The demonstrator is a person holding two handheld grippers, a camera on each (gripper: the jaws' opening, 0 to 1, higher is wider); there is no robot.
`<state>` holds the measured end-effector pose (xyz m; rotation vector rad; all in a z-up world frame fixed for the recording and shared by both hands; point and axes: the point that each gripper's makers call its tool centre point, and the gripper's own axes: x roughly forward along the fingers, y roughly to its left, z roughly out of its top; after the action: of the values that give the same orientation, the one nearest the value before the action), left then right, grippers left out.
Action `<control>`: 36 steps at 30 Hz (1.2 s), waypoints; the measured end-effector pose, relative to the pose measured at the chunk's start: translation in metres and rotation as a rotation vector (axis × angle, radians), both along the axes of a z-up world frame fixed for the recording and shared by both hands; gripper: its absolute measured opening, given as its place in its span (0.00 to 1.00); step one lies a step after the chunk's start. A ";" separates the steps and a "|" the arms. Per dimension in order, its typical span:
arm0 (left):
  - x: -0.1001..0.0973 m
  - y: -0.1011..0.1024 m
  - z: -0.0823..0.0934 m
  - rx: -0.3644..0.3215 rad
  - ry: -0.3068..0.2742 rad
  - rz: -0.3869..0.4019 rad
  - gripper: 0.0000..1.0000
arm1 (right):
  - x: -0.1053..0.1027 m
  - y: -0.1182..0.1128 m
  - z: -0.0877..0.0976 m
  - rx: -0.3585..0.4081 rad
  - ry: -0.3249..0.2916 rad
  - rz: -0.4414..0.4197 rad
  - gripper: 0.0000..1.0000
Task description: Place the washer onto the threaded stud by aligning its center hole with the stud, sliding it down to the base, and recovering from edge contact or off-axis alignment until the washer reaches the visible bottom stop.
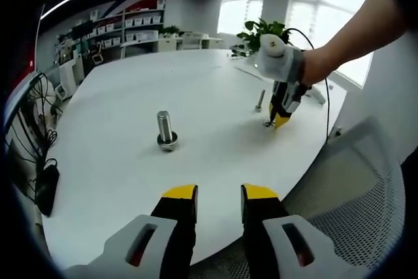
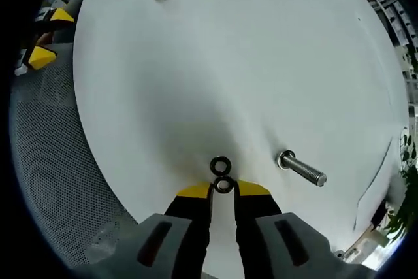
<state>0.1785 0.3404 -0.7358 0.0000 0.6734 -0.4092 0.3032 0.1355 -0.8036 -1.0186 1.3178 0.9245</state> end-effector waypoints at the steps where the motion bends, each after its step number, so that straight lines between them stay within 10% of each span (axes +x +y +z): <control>1: 0.000 0.000 0.000 -0.001 -0.001 0.000 0.24 | 0.000 0.000 0.000 0.002 -0.001 -0.001 0.15; 36: -0.001 0.001 0.000 0.007 0.002 0.003 0.26 | 0.007 -0.018 0.018 0.201 -0.086 -0.153 0.14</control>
<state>0.1776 0.3415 -0.7359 0.0053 0.6767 -0.4043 0.3101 0.1171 -0.7854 -0.7833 1.1877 0.8681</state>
